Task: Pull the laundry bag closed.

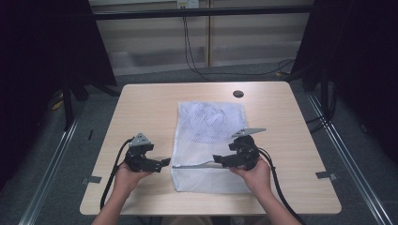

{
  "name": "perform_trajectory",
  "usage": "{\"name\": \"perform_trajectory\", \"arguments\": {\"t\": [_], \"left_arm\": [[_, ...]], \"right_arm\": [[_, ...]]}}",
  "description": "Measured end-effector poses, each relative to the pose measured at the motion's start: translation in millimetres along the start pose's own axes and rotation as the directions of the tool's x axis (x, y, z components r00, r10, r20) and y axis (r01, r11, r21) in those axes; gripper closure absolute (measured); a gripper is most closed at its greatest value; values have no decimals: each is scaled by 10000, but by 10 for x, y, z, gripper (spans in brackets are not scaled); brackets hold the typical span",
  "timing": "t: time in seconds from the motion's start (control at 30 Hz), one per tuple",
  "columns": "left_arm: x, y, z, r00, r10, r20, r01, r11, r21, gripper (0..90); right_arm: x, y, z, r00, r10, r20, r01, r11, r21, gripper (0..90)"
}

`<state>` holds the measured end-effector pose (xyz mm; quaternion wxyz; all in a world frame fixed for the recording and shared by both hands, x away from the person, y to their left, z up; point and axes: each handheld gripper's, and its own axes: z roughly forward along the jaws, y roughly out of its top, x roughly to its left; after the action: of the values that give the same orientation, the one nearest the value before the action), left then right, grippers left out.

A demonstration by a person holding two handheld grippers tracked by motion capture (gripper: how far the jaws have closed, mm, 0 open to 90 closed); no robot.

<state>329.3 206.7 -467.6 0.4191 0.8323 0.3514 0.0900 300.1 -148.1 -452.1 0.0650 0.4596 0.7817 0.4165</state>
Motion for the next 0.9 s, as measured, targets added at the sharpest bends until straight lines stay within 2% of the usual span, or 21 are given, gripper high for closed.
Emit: {"name": "perform_trajectory", "arguments": {"t": [0.17,0.37,0.4,0.6,0.77,0.87,0.9], "left_arm": [[0,3,-13,10000,-36,11,36,10000,-15,51],[6,4,-18,10000,-38,-24,38,10000,25,52],[6,6,-21,10000,-47,22,47,10000,33,53],[3,7,-27,10000,-41,28,40,9999,129,54],[3,7,-30,9999,-64,82,62,9999,161,55],[5,7,-34,9999,-63,126,61,9999,156,56],[7,7,-40,9999,-105,114,104,9999,127,56]], "right_arm": [[73,28,80,9994,-37,-344,42,9999,158,175],[152,42,152,9988,-61,-488,71,9998,198,191],[182,51,178,9976,-87,-682,99,9998,167,215],[265,80,259,9963,-158,-844,181,9995,263,234],[303,110,306,9964,-314,-791,337,9990,288,237],[322,126,332,9963,-287,-811,311,9991,280,239],[325,130,347,9953,-202,-943,234,9992,329,238]]}}
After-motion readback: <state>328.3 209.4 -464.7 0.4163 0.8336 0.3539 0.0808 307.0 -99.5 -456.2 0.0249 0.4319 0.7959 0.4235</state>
